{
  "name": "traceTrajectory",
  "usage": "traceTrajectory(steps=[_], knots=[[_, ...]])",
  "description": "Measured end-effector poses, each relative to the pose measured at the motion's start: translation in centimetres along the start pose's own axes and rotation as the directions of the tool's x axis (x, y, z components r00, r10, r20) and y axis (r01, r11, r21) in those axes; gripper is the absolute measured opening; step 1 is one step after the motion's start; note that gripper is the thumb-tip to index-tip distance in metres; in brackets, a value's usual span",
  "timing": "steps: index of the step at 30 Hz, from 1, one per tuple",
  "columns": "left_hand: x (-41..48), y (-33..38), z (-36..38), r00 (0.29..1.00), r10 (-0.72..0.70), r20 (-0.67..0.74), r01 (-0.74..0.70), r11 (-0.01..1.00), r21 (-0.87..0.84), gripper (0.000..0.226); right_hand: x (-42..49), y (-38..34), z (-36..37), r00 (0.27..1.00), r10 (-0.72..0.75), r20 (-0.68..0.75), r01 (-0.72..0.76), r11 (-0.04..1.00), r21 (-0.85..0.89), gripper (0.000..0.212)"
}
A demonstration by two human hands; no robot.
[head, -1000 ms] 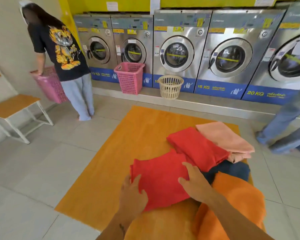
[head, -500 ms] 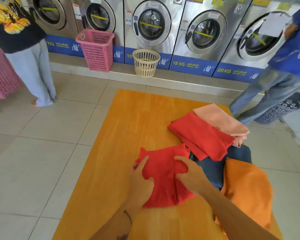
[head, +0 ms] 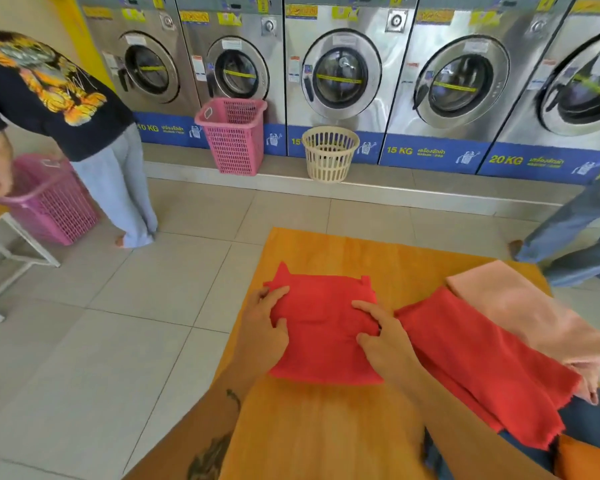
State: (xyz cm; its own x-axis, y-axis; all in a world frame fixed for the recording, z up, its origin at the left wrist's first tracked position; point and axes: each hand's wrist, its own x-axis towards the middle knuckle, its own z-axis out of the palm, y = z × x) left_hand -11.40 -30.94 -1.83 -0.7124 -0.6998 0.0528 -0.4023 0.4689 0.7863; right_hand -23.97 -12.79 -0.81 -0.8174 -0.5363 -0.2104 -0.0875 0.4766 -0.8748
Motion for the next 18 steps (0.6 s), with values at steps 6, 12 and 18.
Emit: traceTrajectory(steps=[6, 12, 18], knots=[[11.2, 0.1, 0.9, 0.990, 0.116, -0.083, -0.109, 0.990, 0.085, 0.057, 11.6, -1.3, 2.0, 0.994, -0.055, -0.093, 0.056, 0.998, 0.007, 0.061], [17.1, -3.7, 5.5, 0.981, 0.069, 0.182, -0.159, 0.821, 0.548, 0.059, 17.9, 2.8, 4.0, 0.999, -0.003, -0.038, -0.008, 0.958, -0.287, 0.064], [16.5, -6.6, 7.8, 0.989, 0.033, 0.146, -0.119, 0.762, 0.636, 0.058, 19.2, 4.2, 4.3, 0.993, -0.107, -0.055, 0.070, 0.889, -0.452, 0.061]])
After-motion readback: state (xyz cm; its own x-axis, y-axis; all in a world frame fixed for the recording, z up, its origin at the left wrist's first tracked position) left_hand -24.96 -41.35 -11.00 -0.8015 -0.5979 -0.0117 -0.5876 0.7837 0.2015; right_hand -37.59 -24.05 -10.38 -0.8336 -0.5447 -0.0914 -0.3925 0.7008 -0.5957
